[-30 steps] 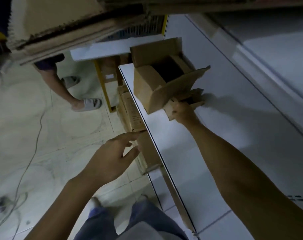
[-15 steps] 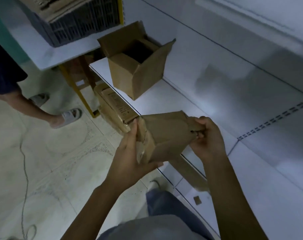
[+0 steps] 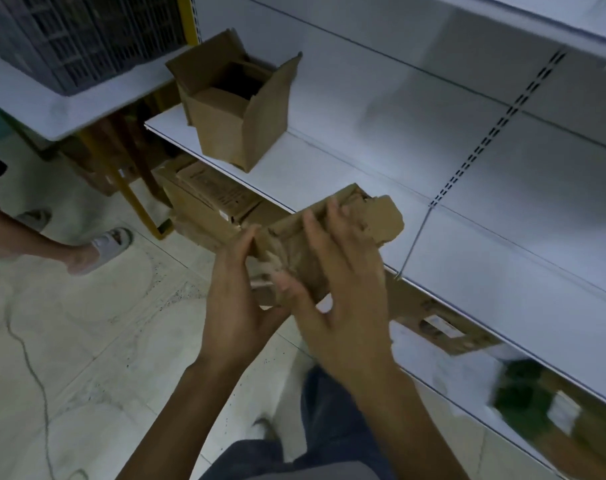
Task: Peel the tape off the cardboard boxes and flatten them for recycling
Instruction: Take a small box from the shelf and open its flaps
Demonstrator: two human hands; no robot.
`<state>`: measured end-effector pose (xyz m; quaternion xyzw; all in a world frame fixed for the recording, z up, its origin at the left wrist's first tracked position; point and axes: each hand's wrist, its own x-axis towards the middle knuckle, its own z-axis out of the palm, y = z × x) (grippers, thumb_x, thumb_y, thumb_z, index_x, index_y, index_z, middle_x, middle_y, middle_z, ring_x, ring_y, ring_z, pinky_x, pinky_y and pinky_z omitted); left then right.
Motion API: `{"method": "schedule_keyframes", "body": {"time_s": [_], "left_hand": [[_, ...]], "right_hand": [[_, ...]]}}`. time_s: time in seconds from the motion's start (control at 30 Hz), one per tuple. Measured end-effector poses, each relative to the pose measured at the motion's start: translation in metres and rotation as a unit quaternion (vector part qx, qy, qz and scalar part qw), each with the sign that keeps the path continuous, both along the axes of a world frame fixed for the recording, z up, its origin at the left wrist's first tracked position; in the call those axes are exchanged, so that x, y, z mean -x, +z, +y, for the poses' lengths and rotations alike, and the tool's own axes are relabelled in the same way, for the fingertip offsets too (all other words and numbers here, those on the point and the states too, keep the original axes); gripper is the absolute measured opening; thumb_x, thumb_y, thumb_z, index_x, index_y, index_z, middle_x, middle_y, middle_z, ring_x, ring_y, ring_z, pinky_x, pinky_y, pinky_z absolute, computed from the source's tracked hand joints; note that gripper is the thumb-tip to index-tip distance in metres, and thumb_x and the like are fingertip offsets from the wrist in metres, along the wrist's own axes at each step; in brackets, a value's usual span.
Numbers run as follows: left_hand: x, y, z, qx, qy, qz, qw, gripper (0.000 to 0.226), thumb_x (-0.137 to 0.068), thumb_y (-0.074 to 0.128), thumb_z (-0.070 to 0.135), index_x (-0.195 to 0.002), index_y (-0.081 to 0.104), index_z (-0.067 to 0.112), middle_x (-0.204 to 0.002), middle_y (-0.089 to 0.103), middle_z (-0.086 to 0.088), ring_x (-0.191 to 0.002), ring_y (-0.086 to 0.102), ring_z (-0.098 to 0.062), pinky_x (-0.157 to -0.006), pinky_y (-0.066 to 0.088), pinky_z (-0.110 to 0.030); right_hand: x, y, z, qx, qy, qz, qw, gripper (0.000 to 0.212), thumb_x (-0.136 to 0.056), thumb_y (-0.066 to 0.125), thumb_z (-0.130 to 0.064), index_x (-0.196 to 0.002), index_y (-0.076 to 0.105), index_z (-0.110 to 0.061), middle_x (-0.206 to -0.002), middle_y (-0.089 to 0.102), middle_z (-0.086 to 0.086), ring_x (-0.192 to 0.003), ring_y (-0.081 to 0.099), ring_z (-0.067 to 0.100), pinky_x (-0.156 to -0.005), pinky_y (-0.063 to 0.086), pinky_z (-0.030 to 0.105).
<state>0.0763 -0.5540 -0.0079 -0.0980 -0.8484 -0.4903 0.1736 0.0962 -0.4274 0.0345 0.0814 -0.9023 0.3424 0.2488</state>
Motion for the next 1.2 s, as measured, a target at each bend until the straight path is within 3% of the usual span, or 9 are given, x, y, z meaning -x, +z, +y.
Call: {"method": "schedule_keyframes", "body": {"time_s": [0.13,0.23,0.37,0.5,0.6,0.7,0.8,1.03,1.2], "left_hand": [[-0.018,0.000,-0.002,-0.008,0.001,-0.016,1.000,0.078,-0.079,0.049,0.070,-0.136,0.039,0.018,-0.127,0.045,0.007,-0.112,0.048,-0.015,-0.095,0.042,-0.034],[-0.025,-0.001,0.001,0.093,-0.024,-0.003,0.995,0.094,-0.070,0.056,0.076,-0.138,0.041,0.013,-0.122,0.055,0.002,-0.108,0.052,-0.018,-0.099,0.039,-0.050],[-0.029,0.011,0.026,0.036,-0.171,-0.101,0.979,0.095,-0.064,0.050,0.083,-0.142,0.032,0.031,-0.125,0.048,0.023,-0.108,0.049,0.007,-0.085,0.042,-0.012],[-0.029,0.012,0.062,-0.071,-0.256,-0.189,0.945,0.054,-0.084,0.047,0.064,-0.131,0.047,0.036,-0.112,0.063,0.018,-0.099,0.063,-0.001,-0.072,0.050,-0.013],[-0.030,0.015,0.080,-0.160,-0.302,-0.233,0.910,0.067,-0.078,0.040,0.078,-0.138,0.029,0.050,-0.129,0.046,0.037,-0.118,0.047,0.013,-0.088,0.044,-0.008],[-0.022,0.002,0.084,-0.257,-0.256,-0.294,0.884,0.107,-0.052,0.031,0.099,-0.143,0.033,0.042,-0.140,0.045,0.021,-0.129,0.043,0.000,-0.107,0.036,-0.031],[-0.017,0.004,0.076,-0.312,-0.237,-0.350,0.851,0.114,-0.049,0.041,0.099,-0.140,0.045,0.029,-0.139,0.053,0.002,-0.129,0.048,-0.018,-0.110,0.033,-0.052],[-0.010,0.029,0.071,-0.324,-0.242,-0.299,0.864,0.091,-0.049,0.065,0.085,-0.114,0.063,0.020,-0.110,0.071,0.000,-0.102,0.067,-0.016,-0.088,0.054,-0.035],[-0.023,0.037,0.063,-0.363,-0.227,-0.313,0.848,0.061,-0.048,0.077,0.070,-0.086,0.067,0.024,-0.081,0.073,0.000,-0.077,0.072,-0.020,-0.060,0.056,-0.025]], "right_hand": [[-0.031,-0.007,-0.016,-0.056,0.006,-0.013,0.998,0.052,-0.096,0.043,-0.045,-0.142,0.043,-0.019,-0.153,0.035,0.004,-0.145,0.021,0.019,-0.116,0.023,0.048],[-0.035,-0.008,-0.004,0.031,-0.011,-0.002,0.999,0.042,-0.094,0.047,-0.028,-0.135,0.052,-0.019,-0.142,0.049,-0.002,-0.139,0.035,0.014,-0.112,0.029,0.049],[-0.034,0.012,0.046,0.182,-0.003,-0.084,0.980,0.030,-0.093,0.050,-0.027,-0.120,0.063,-0.026,-0.111,0.066,-0.017,-0.106,0.058,-0.004,-0.097,0.048,0.034],[-0.043,0.031,0.096,0.059,0.003,-0.163,0.985,0.028,-0.091,0.049,-0.028,-0.114,0.064,-0.034,-0.098,0.066,-0.024,-0.088,0.060,-0.011,-0.087,0.048,0.019],[-0.054,0.041,0.120,0.105,0.058,-0.236,0.964,0.024,-0.095,0.053,-0.021,-0.113,0.069,-0.024,-0.110,0.069,-0.012,-0.100,0.063,0.001,-0.089,0.048,0.017],[-0.064,0.058,0.131,0.133,0.096,-0.210,0.964,0.026,-0.095,0.053,-0.020,-0.114,0.070,-0.017,-0.115,0.066,-0.005,-0.111,0.058,0.010,-0.095,0.046,0.023],[-0.068,0.075,0.129,0.103,0.147,-0.151,0.972,0.027,-0.093,0.051,-0.027,-0.114,0.069,-0.025,-0.128,0.053,-0.003,-0.127,0.046,0.016,-0.100,0.043,0.027],[-0.056,0.073,0.130,0.162,0.191,-0.217,0.943,0.026,-0.090,0.055,-0.029,-0.111,0.071,-0.025,-0.132,0.050,0.000,-0.129,0.044,0.011,-0.098,0.042,0.021],[-0.057,0.058,0.113,0.240,0.046,-0.154,0.957,0.045,-0.086,0.054,-0.052,-0.129,0.053,-0.037,-0.130,0.054,-0.014,-0.117,0.053,-0.003,-0.094,0.051,0.024]]}}
